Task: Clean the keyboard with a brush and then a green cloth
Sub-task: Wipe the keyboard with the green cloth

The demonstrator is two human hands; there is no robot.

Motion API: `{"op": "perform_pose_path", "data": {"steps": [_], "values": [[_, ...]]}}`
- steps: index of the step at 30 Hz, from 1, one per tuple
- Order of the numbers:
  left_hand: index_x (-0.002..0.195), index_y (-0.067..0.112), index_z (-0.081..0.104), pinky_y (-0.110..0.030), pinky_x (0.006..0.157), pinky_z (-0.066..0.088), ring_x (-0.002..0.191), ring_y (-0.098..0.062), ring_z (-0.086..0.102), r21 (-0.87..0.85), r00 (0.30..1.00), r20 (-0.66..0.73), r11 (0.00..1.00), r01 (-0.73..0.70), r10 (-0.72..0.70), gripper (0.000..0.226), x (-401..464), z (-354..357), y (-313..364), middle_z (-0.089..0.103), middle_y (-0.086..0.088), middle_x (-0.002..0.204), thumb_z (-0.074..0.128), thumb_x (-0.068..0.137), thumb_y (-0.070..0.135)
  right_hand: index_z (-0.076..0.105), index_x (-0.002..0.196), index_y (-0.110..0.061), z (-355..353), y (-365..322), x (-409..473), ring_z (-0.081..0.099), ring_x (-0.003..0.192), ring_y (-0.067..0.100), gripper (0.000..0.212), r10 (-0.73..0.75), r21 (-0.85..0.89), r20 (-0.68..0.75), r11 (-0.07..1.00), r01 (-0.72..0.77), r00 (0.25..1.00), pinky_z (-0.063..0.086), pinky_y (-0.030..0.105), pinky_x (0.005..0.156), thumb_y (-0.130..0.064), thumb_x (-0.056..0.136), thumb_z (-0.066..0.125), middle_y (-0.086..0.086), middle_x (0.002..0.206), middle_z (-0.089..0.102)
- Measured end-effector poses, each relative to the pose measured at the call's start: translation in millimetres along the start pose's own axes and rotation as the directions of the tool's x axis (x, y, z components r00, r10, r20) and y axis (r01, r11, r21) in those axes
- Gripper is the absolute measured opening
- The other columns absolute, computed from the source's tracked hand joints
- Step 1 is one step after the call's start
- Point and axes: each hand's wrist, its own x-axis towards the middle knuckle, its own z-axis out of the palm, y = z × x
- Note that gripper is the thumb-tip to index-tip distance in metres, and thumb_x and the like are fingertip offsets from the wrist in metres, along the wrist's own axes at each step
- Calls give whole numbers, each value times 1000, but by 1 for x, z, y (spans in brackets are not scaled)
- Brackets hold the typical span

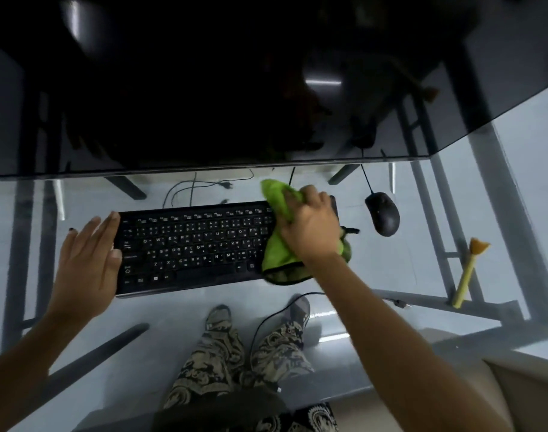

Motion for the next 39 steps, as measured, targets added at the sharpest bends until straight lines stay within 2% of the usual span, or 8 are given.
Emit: {"op": "perform_pose_path", "data": {"steps": [6, 12, 20, 26, 29, 34, 37, 39], "values": [[148, 3, 25, -45, 117, 8, 138, -38, 29, 17, 1000, 2, 1000, -14, 14, 56, -2, 0, -1, 39, -22, 147, 22, 97, 25, 62, 119, -13, -5, 33, 1, 49, 103, 38, 38, 426, 70, -28, 903, -424, 904, 43, 38, 69, -35, 88, 55, 15, 112, 53], [148, 4, 26, -23, 117, -4, 139, -18, 21, 7, 1000, -6, 1000, -5, 5, 55, -2, -1, -1, 40, -23, 146, 24, 97, 26, 55, 122, -22, -6, -65, 5, 49, 109, 29, 39, -80, 64, 206, 996, 68, 975, 50, 39, 72, -42, 89, 49, 8, 115, 49], [147, 4, 26, -56, 114, 21, 134, -39, 34, 9, 1000, -9, 1000, 19, -19, 53, -5, -8, 0, 41, -23, 143, 29, 97, 21, 60, 126, -19, -2, 24, 5, 50, 101, 39, 43, 241, -8, -42, 970, -242, 970, 46, 39, 65, -33, 85, 61, 18, 110, 55], [150, 9, 23, -52, 118, 15, 142, -32, 26, -3, 999, 31, 1000, 12, -12, 54, -4, -2, -3, 37, -16, 150, 26, 98, 25, 63, 120, -19, 18, -91, -14, 56, 90, 32, 43, -135, 79, -6, 988, 135, 991, 57, 43, 66, -31, 79, 66, 13, 104, 59], [150, 9, 22, -50, 119, 12, 142, -31, 25, -9, 999, 26, 1000, 30, -29, 55, -5, -1, -5, 36, -16, 151, 25, 98, 26, 58, 126, -23, 13, -70, -16, 55, 96, 33, 49, -273, 17, 54, 962, 273, 960, 57, 44, 68, -32, 78, 67, 13, 111, 58], [149, 10, 25, -53, 118, 12, 141, -31, 27, -45, 999, 1, 998, 49, -49, 56, 0, 1, -5, 38, -16, 150, 24, 97, 31, 64, 122, -15, 2, 37, -11, 53, 89, 43, 48, 102, 9, -111, 995, -102, 989, 53, 45, 59, -21, 76, 72, 23, 104, 57], [147, 11, 32, -55, 118, 5, 143, -29, 25, -85, 982, -120, 987, 136, -145, 56, 1, 4, 37, 32, -13, 153, 34, 94, 28, 67, 118, -15, 8, 25, -10, 52, 86, 42, 43, 138, -28, -113, 990, -142, 984, 48, 42, 59, -22, 76, 71, 22, 99, 57], [148, 13, 32, -54, 118, 3, 144, -28, 22, 17, 993, -122, 1000, 3, -1, 57, 0, 14, 84, 27, -10, 156, 33, 97, 39, 67, 116, -16, 7, 6, -5, 52, 86, 41, 41, 178, -12, -105, 984, -180, 978, 48, 41, 61, -21, 75, 69, 21, 99, 58]]}}
